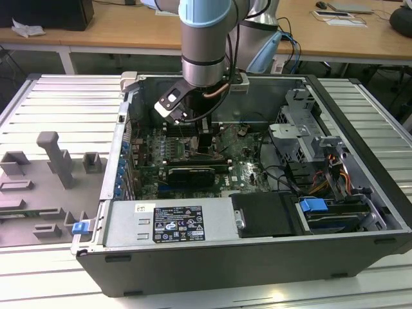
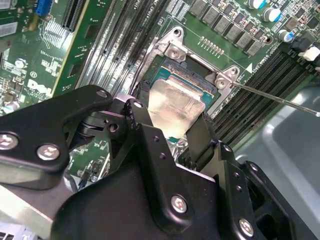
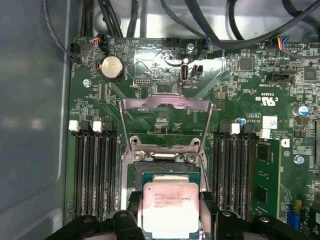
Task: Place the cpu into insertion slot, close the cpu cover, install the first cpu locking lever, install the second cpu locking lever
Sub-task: 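Place the cpu into insertion slot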
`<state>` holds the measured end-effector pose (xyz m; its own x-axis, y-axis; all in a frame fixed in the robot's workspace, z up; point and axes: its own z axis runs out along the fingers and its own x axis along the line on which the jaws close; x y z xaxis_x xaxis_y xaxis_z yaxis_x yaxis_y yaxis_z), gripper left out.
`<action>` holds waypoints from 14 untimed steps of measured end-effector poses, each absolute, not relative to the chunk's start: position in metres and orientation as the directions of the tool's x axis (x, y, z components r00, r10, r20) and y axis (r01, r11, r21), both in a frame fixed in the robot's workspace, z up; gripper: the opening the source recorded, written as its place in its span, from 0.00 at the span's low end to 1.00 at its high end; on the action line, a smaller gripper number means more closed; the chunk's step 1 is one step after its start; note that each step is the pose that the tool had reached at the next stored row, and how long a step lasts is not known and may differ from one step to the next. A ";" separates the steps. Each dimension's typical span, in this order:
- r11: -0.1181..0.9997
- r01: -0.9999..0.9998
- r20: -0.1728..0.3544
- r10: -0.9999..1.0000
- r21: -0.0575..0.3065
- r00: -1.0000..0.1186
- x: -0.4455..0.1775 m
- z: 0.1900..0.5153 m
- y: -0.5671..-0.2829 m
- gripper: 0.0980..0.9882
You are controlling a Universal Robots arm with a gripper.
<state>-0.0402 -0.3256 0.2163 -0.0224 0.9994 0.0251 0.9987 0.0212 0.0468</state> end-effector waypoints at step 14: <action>0.002 0.999 0.025 1.000 0.046 -0.003 -0.040 0.206 -0.323 0.50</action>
<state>-0.0402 -0.3232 0.2058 -0.0028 0.9997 0.0248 0.9989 0.0017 0.0460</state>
